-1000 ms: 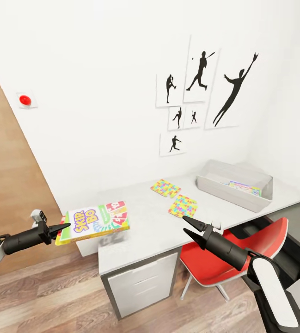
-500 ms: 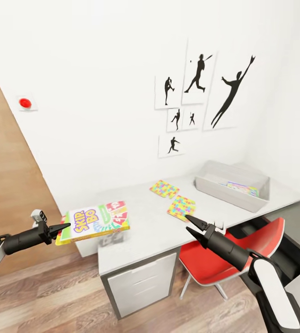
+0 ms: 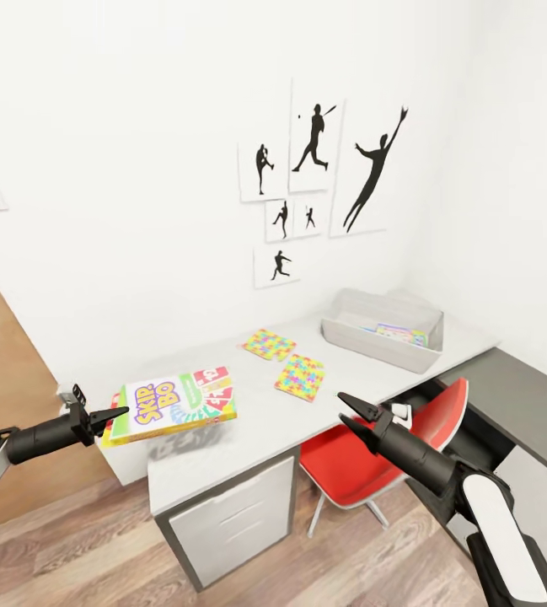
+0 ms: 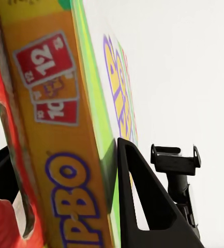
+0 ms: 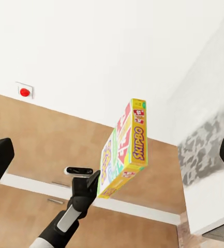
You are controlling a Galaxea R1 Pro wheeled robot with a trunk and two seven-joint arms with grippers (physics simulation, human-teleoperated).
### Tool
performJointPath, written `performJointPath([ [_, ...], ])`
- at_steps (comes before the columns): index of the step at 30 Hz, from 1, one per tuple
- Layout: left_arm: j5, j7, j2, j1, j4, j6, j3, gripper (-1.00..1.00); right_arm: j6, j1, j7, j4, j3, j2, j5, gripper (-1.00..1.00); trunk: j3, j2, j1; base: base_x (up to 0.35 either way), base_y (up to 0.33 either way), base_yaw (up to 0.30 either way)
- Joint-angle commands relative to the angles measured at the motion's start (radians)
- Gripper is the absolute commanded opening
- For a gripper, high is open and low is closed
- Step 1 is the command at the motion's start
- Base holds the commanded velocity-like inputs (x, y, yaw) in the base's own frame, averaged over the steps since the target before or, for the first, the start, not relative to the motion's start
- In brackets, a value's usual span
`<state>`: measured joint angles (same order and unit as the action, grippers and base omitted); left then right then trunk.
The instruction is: Put all the toys in the child's room - the three board games (two on the bed and one on the table), the two jigsaw puzzles on the table, and the tennis ball on the table - inside the toy box on the table in the child's room.
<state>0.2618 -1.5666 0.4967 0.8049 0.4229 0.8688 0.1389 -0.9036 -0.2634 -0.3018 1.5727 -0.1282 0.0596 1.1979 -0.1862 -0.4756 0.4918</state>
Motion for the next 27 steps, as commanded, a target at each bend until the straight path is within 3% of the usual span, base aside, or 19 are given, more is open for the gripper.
performJointPath([
  [1,0.001,-0.004,0.000,0.000,0.000,0.010,0.001,-1.00,-0.005,-0.001,-0.007,0.000,-0.001,-0.001,-0.006,1.00,0.001,0.006,-0.003,0.000,0.000,-0.278],
  [11,0.001,-0.004,0.000,0.000,0.000,0.009,0.001,-1.00,-0.005,0.000,-0.007,0.000,-0.001,0.000,-0.006,1.00,0.033,0.076,-0.042,0.000,0.000,-0.278],
  [27,0.001,-0.004,-0.001,0.000,0.000,0.004,-0.003,-1.00,-0.005,0.000,-0.007,-0.004,-0.002,0.000,-0.006,1.00,0.033,0.076,-0.042,0.000,0.000,-0.279],
])
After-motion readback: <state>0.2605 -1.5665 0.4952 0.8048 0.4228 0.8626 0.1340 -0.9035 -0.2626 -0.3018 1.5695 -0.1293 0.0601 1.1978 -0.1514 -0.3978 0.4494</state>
